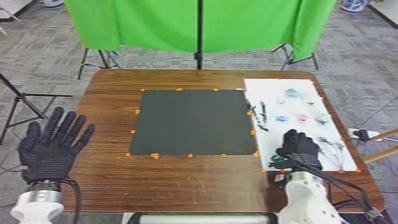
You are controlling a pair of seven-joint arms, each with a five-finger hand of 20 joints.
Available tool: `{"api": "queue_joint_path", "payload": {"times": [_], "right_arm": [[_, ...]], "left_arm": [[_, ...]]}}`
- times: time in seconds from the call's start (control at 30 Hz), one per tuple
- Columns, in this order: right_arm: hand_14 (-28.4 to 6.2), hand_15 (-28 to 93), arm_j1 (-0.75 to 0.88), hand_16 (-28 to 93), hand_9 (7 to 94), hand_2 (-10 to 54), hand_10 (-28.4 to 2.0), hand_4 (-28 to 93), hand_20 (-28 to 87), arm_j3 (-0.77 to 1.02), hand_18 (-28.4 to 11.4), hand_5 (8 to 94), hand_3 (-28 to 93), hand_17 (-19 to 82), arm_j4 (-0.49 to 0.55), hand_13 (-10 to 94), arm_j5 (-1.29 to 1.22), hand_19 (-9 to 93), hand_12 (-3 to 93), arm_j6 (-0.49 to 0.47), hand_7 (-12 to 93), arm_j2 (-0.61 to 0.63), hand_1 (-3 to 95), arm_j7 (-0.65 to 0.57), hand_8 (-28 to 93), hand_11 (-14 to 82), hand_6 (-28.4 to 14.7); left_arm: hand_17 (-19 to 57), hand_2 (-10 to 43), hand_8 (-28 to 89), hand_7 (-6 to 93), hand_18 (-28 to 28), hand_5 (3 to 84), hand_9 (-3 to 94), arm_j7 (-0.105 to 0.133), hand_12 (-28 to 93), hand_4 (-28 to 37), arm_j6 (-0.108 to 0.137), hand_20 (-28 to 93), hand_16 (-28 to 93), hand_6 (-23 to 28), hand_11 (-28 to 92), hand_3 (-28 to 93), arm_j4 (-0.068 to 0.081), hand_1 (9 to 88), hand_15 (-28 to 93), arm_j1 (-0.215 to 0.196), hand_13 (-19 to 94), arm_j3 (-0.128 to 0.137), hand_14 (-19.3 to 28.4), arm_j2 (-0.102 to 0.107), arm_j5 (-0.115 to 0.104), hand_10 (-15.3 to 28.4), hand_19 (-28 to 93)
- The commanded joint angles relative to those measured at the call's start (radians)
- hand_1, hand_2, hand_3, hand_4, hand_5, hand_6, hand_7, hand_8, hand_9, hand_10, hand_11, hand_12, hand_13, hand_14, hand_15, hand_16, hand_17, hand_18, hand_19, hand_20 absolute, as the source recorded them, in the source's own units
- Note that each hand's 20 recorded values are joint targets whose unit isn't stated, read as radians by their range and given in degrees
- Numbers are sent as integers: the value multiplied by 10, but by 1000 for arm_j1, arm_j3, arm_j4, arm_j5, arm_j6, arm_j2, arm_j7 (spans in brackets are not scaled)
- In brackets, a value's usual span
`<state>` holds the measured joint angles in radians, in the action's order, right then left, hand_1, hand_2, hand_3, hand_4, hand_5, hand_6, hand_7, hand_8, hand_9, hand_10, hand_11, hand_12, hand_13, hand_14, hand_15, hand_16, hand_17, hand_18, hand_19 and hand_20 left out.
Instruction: Arrange flowers
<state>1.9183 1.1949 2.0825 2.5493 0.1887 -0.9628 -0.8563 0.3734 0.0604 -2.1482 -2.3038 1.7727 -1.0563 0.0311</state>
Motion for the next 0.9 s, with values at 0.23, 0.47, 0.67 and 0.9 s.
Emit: {"api": "queue_joint_path", "payload": {"times": [0.23, 0.47, 0.67, 0.9], "right_arm": [[-82, 516, -131, 483, 828, -95, -134, -141, 348, -36, -269, 699, 743, 385, 99, 724, -89, 831, 604, 112, 569, 72, 591, 27, 197, 248, -18], [-76, 509, -331, 492, 826, -95, -131, -148, 351, -137, -264, 688, 737, 373, 50, 723, -206, 823, 612, 47, 575, 27, 593, 117, 201, 244, -17], [-75, 508, -536, 493, 825, -95, -127, -145, 355, -278, -262, 683, 733, 373, -38, 723, -302, 820, 611, 45, 581, -75, 592, 149, 199, 244, -13], [-75, 509, -720, 493, 823, -95, -124, -145, 360, -437, -262, 680, 733, 373, -189, 723, -475, 820, 610, 35, 584, -199, 590, 234, 196, 247, -13]], "left_arm": [[-44, 134, -101, 148, 153, 398, 383, 15, 109, -283, 3, 164, -40, 59, 192, 718, 19, 268, 316, -29, 316, 15, 148, 8, -27, 147, 347], [-44, 133, -101, 149, 153, 398, 383, 42, 109, -283, 28, 164, -39, 58, 191, 719, 31, 268, 317, -72, 316, 84, 148, 18, -43, 147, 347], [-43, 130, -101, 148, 153, 394, 380, 52, 110, -283, 33, 161, -39, 58, 190, 719, 34, 268, 313, -93, 314, 105, 147, 9, -64, 146, 341], [-43, 129, -100, 149, 153, 393, 378, 77, 110, -283, 25, 162, -38, 57, 188, 718, 40, 268, 310, -81, 314, 114, 146, 1, -67, 147, 339]]}}
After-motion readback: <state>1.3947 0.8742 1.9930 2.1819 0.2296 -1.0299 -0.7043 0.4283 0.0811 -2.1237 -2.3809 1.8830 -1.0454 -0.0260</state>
